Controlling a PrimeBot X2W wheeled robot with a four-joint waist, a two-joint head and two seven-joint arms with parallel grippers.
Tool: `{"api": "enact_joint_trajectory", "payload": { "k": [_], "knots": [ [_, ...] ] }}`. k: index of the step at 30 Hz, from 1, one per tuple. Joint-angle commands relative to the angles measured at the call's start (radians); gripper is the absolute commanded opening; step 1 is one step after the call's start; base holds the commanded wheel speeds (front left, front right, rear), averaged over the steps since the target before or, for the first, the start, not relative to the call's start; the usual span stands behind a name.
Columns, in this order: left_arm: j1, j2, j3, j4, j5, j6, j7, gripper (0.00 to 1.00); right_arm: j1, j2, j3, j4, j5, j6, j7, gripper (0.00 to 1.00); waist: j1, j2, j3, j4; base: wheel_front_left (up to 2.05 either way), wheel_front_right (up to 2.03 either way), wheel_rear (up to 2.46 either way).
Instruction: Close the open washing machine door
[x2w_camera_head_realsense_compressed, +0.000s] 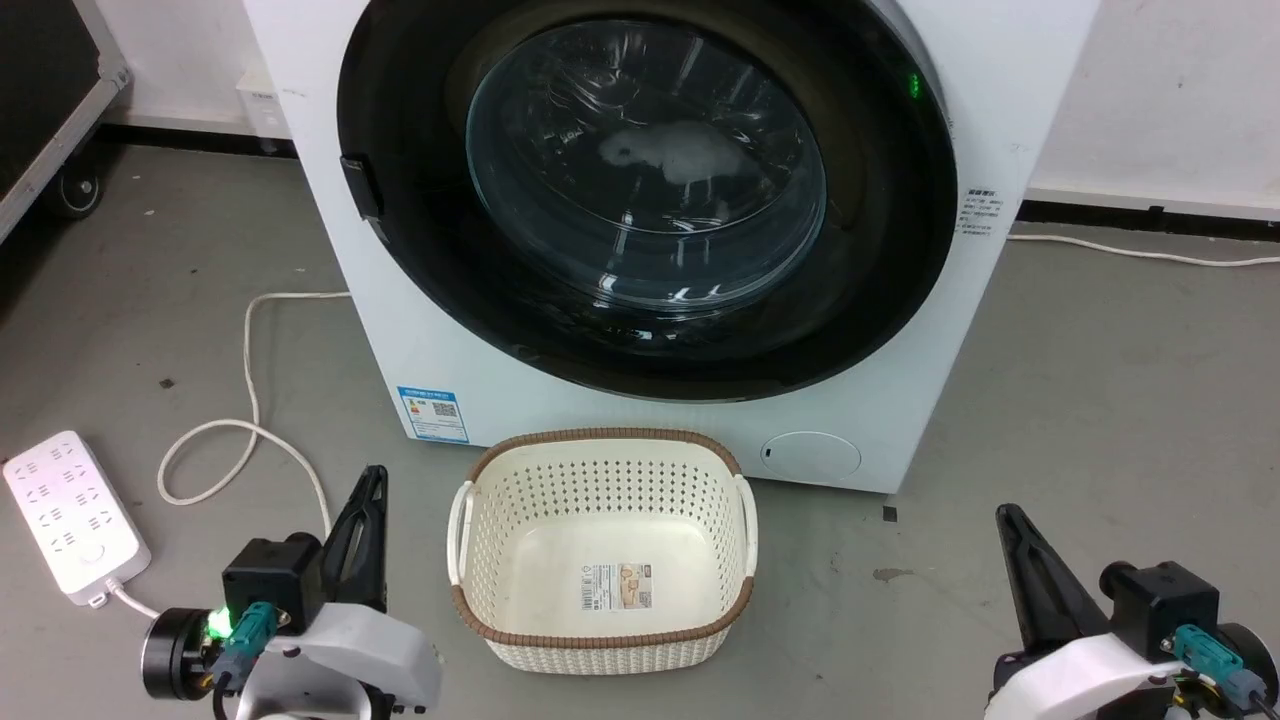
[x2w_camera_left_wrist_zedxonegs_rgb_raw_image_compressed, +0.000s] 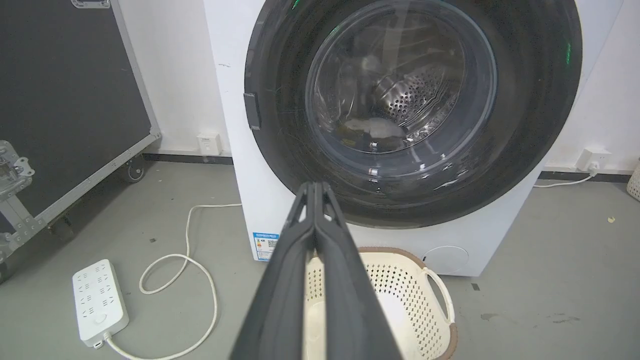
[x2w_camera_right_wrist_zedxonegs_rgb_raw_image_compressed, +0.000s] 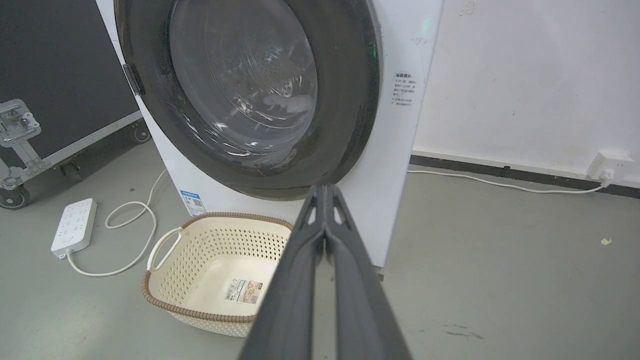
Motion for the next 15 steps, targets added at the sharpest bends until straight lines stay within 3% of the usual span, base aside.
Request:
{"api": "enact_joint_trajectory", "payload": {
  "k": [1,15],
  "knots": [
    [0.02,-0.012,0.01,-0.007,0.019,-0.005,0.008,0.0,-0.015,-0.001,0.002,-0.008,-0.01,0.001,0.006,0.0,0.0,0.0,0.0,0.001,0.0,0.0,0.0],
    [0.036,-0.065,0.049,-0.023,0.1,-0.023,0.038,0.0,-0.021,-0.002,0.006,-0.015,-0.044,0.001,0.026,0.0,0.0,0.0,0.003,0.005,0.0,0.0,0.0]
  ]
}}
